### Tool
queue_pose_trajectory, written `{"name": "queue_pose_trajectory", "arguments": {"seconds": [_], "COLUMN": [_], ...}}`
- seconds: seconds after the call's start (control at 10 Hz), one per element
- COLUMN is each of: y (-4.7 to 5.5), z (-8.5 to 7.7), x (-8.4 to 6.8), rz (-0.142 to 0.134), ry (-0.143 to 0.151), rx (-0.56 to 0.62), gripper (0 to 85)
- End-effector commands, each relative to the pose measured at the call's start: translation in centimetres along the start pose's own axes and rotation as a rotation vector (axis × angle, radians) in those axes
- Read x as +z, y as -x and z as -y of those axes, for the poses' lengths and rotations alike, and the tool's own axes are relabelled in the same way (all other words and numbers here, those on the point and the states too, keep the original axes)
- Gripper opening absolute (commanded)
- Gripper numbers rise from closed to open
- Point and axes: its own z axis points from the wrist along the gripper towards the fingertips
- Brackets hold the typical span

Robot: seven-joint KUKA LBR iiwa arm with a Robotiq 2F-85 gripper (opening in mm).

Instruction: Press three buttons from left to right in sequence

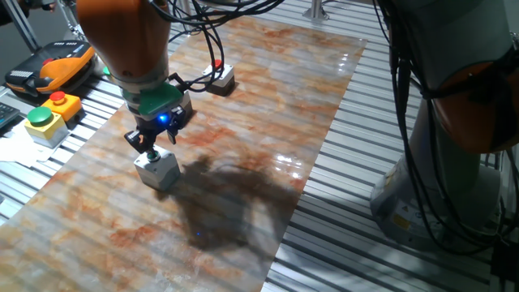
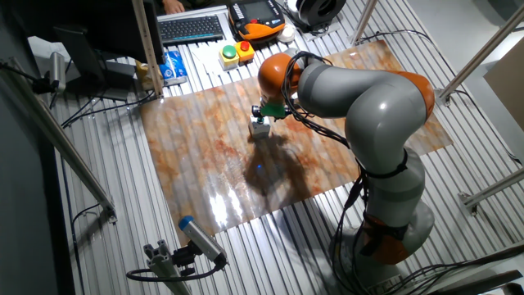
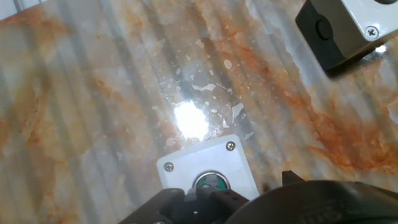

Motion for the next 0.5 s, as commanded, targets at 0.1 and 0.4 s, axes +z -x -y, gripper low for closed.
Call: {"name": "queue_pose_trajectory", "arguments": {"seconds": [0.1,0.4], "y": [-0.01,-0.03], "z": [-0.12,-0.24], "x": [0.26,0.69], "rz": [0.001,0.001], "ry": [0.000,0.004], "rx": [0.002,0.002], "gripper": [51.0,51.0]}}
